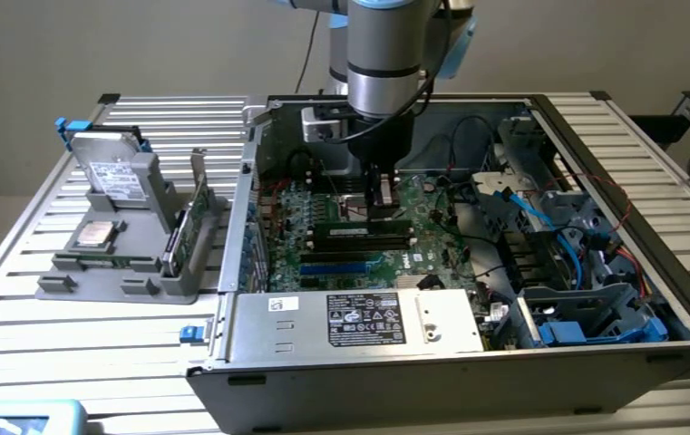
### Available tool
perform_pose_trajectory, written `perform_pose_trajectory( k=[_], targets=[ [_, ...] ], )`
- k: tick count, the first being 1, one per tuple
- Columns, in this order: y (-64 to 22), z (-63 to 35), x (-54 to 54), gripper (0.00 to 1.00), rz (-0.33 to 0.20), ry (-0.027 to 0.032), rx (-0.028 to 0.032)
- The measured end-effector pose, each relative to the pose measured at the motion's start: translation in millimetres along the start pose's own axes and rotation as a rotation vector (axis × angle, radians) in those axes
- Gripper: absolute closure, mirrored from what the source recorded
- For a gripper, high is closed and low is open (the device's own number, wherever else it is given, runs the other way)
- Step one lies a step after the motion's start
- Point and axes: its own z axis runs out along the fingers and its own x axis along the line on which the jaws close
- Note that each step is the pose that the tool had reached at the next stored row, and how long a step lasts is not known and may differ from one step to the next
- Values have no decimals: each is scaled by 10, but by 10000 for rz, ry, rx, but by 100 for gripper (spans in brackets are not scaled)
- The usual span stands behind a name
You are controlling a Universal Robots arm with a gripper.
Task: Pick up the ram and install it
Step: 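Insert the ram into the slot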
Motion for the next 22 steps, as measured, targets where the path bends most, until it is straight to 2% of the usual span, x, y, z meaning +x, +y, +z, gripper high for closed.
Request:
perform_pose_trajectory(
  k=[22],
  targets=[
    [2, 48, -6, 86, -58, 7, -5]
  ],
)
